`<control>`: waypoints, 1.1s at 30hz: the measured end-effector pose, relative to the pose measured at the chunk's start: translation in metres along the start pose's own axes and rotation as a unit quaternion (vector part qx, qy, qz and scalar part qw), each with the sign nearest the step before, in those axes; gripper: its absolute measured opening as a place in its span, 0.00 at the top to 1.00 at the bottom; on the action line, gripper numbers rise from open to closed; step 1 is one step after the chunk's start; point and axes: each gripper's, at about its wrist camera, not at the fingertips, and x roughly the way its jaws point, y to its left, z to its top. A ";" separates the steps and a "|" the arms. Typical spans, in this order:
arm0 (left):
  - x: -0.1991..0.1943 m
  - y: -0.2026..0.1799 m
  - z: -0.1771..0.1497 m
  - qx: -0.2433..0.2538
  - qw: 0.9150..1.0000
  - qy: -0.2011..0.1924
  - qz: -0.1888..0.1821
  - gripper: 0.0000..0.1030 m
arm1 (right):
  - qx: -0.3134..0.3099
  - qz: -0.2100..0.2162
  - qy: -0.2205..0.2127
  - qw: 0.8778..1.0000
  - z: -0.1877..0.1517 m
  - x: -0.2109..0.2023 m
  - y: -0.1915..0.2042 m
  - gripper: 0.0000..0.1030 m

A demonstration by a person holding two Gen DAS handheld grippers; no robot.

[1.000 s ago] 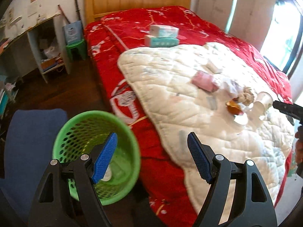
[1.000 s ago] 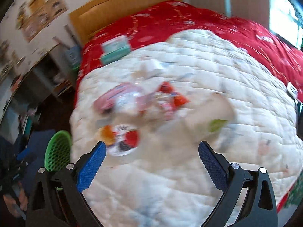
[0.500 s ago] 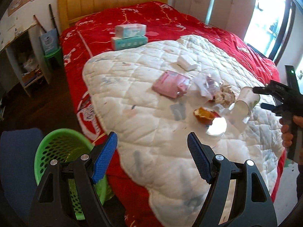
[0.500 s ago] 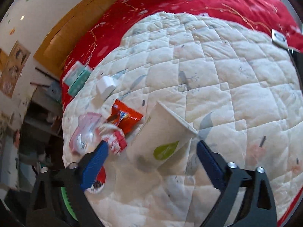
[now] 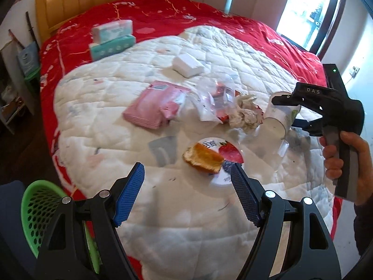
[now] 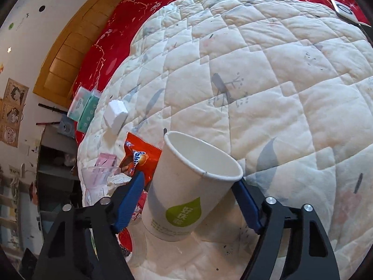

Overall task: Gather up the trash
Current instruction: 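Grasp the paper cup with the right tool while the left tool reaches the bread crust, then grasp the bread crust with the left tool and drop it into the wastebasket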

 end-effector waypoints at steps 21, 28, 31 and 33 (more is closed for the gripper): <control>0.019 -0.003 0.004 -0.028 1.000 -0.001 0.002 0.65 | -0.155 0.002 -0.081 0.985 -0.039 -0.073 0.044 0.38; -0.023 0.027 -0.011 -0.057 0.998 -0.032 0.007 0.66 | -0.195 0.028 -0.079 0.977 -0.072 -0.087 0.074 0.38; -0.046 0.048 -0.022 -0.073 0.996 -0.046 0.021 0.66 | -0.216 0.038 -0.072 0.973 -0.088 -0.087 0.090 0.38; -0.059 0.062 -0.030 -0.084 0.995 -0.053 0.032 0.66 | -0.230 0.047 -0.065 0.970 -0.100 -0.086 0.101 0.38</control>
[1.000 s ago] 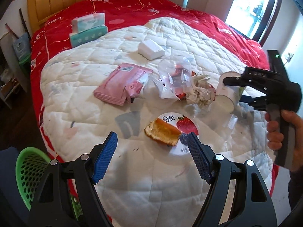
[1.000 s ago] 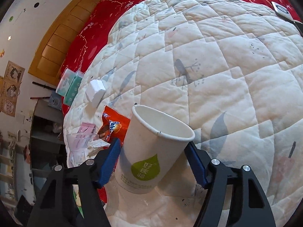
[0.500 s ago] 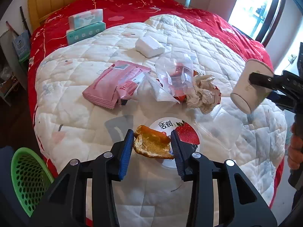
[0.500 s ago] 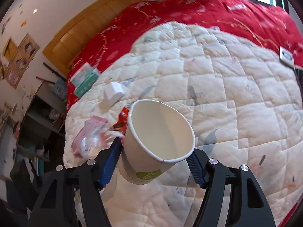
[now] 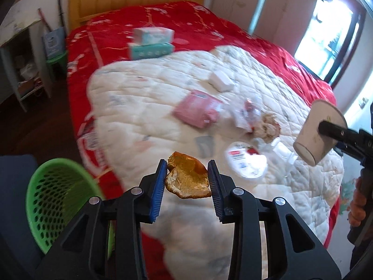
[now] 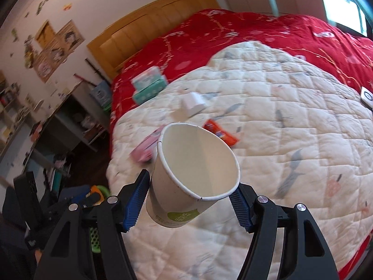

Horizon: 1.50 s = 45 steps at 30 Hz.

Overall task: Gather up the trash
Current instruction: 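Grasp the bread crust with the left tool and drop it into the wastebasket, then lower the paper cup into the green wastebasket and open the right tool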

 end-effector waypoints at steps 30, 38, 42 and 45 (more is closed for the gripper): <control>-0.060 0.200 -0.083 -0.142 0.981 0.022 0.126 0.43 | -0.149 0.088 0.077 0.982 -0.060 0.064 0.182 0.38; -0.082 0.220 -0.097 -0.157 0.976 0.005 0.149 0.33 | -0.180 0.106 0.101 0.973 -0.072 0.093 0.225 0.38; -0.093 0.233 -0.106 -0.171 0.972 0.000 0.158 0.32 | -0.195 0.111 0.117 0.967 -0.080 0.112 0.247 0.38; -0.102 0.241 -0.114 -0.182 0.969 -0.007 0.165 0.30 | -0.205 0.113 0.130 0.963 -0.088 0.127 0.263 0.38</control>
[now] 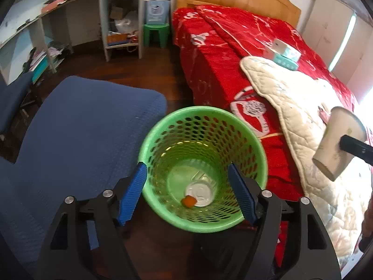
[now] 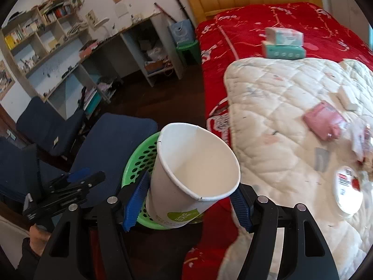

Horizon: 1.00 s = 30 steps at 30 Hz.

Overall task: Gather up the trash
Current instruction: 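Lower the paper cup into the green wastebasket and open the right tool, then return both tools to the bed and grasp the yogurt cup with the left tool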

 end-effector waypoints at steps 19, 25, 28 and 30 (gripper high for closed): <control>-0.005 0.015 -0.008 0.011 0.999 0.000 0.033 0.30 | -0.004 0.019 0.022 1.000 -0.001 0.046 0.035 0.22; -0.010 -0.004 -0.006 0.031 0.999 -0.017 0.022 0.30 | -0.011 -0.010 0.000 1.000 -0.008 0.014 0.014 0.22; -0.010 -0.018 -0.004 0.041 0.999 -0.017 0.015 0.30 | -0.004 -0.028 -0.011 1.000 -0.014 -0.006 -0.005 0.22; -0.010 -0.027 -0.004 0.045 0.999 -0.016 0.006 0.30 | 0.001 -0.039 -0.017 0.999 -0.019 -0.018 -0.018 0.22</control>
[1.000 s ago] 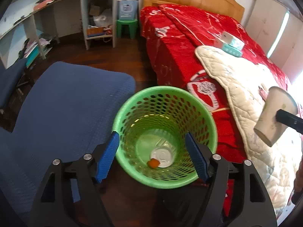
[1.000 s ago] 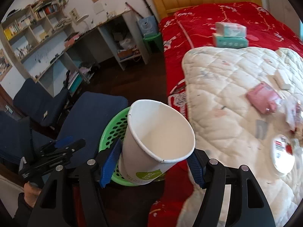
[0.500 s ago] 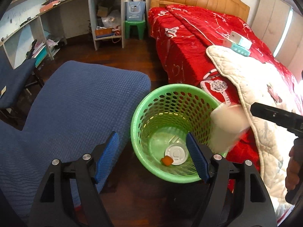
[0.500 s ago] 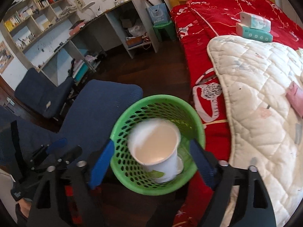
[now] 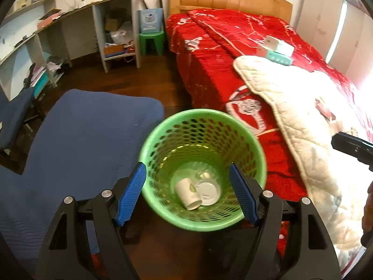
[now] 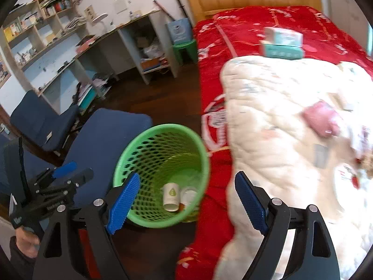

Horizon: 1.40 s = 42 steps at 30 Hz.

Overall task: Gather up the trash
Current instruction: 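Return both tools to the bed and grasp the yogurt cup with the left tool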

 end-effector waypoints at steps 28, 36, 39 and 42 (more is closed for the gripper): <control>0.009 -0.157 0.022 0.115 0.988 0.011 -0.098 0.30 | 0.087 -0.181 -0.013 0.980 -0.045 -0.089 -0.238 0.22; 0.017 -0.185 0.024 0.127 0.985 0.019 -0.115 0.30 | 0.062 -0.175 0.018 0.982 -0.047 -0.064 -0.261 0.25; 0.020 -0.193 0.025 0.132 0.984 0.022 -0.121 0.30 | 0.052 -0.175 0.024 0.983 -0.045 -0.057 -0.266 0.26; 0.023 -0.204 0.026 0.139 0.981 0.026 -0.130 0.30 | 0.041 -0.168 0.037 0.984 -0.045 -0.049 -0.268 0.26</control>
